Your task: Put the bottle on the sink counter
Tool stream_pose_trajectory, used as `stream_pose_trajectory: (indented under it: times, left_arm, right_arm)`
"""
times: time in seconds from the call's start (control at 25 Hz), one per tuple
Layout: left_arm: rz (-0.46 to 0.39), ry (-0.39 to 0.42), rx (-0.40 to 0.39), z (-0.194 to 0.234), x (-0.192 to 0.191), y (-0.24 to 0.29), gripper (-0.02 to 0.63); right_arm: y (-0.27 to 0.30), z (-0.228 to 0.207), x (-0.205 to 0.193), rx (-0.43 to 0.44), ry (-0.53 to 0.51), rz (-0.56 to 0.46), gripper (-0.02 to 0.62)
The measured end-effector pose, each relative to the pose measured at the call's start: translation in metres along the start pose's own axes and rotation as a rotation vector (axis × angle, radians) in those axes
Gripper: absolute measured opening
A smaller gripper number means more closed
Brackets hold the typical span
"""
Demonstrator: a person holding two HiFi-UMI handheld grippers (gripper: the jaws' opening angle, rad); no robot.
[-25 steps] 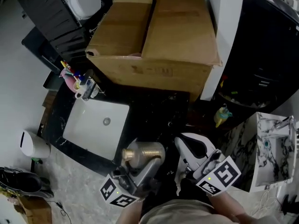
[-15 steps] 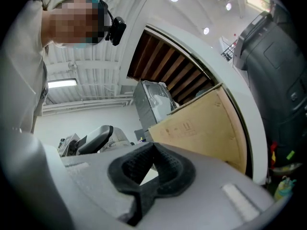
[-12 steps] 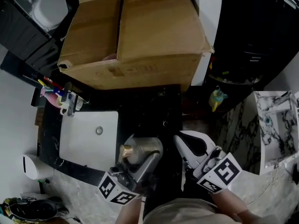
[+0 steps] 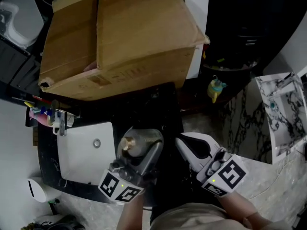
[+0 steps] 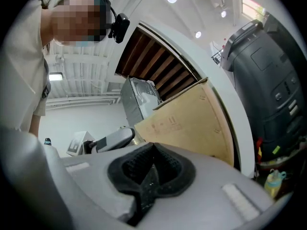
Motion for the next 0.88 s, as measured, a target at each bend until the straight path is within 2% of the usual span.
stream_pose_trajectory:
  times: [0.2,0.52,0.76,0.88]
  left_arm:
    - [0.082,0.065,-0.016,0.017,-0.004,0.016,0.333]
    - [0.176,0.153,0.014,0.042,-0.014,0.041,0.333]
    - [0.252,0.157,0.01,0.061,-0.031,0.058,0.333]
    - [0.303,0.192,-0.002,0.07,-0.04,0.067,0.333]
  right_arm:
    - [-0.005,-0.005,-0.003,-0.046,-0.004,0.007,0.002]
    - [-0.006,-0.016,-0.01,-0.1,-0.001,0.012,0.002]
    - [-0.006,-0.021,-0.014,-0.13,0.01,0.01,0.002]
    - [-0.006,-0.026,-0.018,-0.145,0.019,0.012,0.002]
Point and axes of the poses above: the fingertips, and each gripper's own axes: y forward along the fingers, z to its left, x out of its top, the point moved 10 cm from there along -y, backward along the fingers, and after that the axes turned 5 degrees about -z, right-handed, at the moved point
